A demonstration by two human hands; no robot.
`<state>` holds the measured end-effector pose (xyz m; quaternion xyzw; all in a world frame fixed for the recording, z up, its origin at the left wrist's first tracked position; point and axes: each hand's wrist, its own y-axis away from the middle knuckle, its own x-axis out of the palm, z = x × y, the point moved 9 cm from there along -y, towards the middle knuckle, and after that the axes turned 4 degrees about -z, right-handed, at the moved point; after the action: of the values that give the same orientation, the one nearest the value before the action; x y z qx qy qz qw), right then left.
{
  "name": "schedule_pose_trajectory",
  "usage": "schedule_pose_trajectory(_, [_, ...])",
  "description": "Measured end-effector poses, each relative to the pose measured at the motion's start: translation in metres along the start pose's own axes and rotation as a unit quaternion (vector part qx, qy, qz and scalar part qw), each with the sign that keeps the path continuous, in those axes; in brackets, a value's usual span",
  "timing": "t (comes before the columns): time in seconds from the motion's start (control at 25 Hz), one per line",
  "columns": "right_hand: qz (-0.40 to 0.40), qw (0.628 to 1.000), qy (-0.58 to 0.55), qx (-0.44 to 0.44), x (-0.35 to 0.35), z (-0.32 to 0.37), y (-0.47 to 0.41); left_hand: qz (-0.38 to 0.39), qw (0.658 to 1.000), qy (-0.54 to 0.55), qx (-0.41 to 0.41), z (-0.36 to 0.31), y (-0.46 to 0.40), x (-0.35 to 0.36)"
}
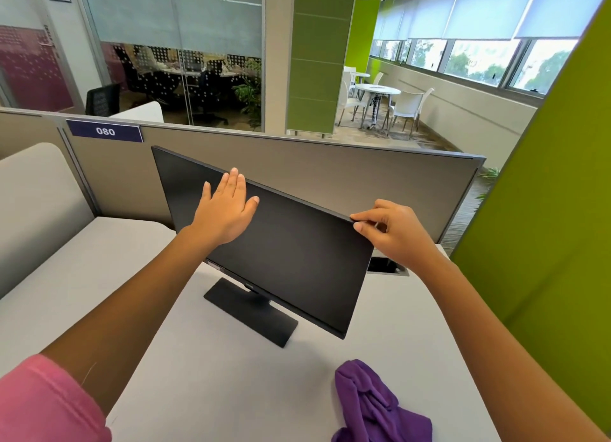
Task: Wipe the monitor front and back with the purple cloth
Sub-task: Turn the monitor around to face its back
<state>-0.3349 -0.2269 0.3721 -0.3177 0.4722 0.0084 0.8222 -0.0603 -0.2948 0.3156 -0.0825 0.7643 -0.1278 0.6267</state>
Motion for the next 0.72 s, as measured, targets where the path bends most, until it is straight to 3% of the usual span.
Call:
schedule_pose_trajectory(0.4, [0.186,0.979,-0.079,0.005,0.021,0.043,0.007,-0.019,0.982,0.187,-0.035,-0.036,0.026,0.010])
schedule_pose_trajectory(0.64, [0.337,0.932,-0.125,0.040,0.026,0.043,-0.006,-0.011,0.980,0.193,-0.054,-0.069,0.044,0.006])
schedule_pose_trajectory(0.72, [0.309,0.941,-0.135,0.030,0.023,0.037,-0.032,0.002,0.981,0.193,-0.026,-0.081,0.053,0.004])
